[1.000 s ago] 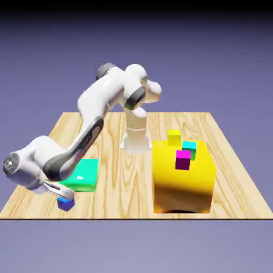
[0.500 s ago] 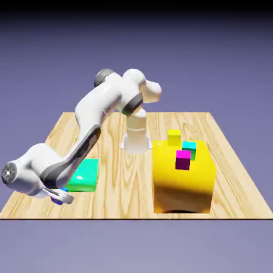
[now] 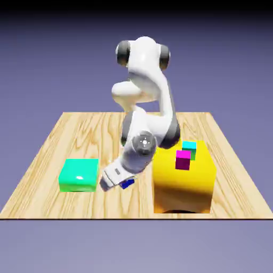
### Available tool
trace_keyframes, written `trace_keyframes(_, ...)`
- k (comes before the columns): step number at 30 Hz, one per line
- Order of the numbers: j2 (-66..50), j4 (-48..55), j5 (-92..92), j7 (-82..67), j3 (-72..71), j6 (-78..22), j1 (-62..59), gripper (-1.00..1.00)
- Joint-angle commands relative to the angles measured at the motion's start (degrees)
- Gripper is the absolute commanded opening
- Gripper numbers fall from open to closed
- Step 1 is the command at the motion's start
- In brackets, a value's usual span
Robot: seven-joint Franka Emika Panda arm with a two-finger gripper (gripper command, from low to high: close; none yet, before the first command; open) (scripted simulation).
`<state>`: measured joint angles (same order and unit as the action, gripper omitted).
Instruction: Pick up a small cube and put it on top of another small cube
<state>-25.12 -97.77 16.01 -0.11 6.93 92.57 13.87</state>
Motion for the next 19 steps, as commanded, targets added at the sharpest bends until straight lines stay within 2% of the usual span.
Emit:
trace_keyframes(1,2.1,-1.3,2.5,-1.5,-1.9,0.6,1.0,-1.00)
trace_keyframes(10,20.3,-13.4,22.5,-13.9,-17.8,5.7,9.9,-1.00)
trace_keyframes(12,20.6,-14.2,21.3,-13.1,-17.2,6.1,10.2,-1.00)
trace_keyframes(16,18.9,-20.6,24.0,-10.6,-15.3,14.6,8.2,-1.00)
trace_keyframes(17,18.9,-20.6,24.0,-10.6,-15.3,14.6,8.2,1.00)
trace_keyframes(19,19.4,-18.7,23.2,-11.3,-15.9,12.1,8.8,1.00)
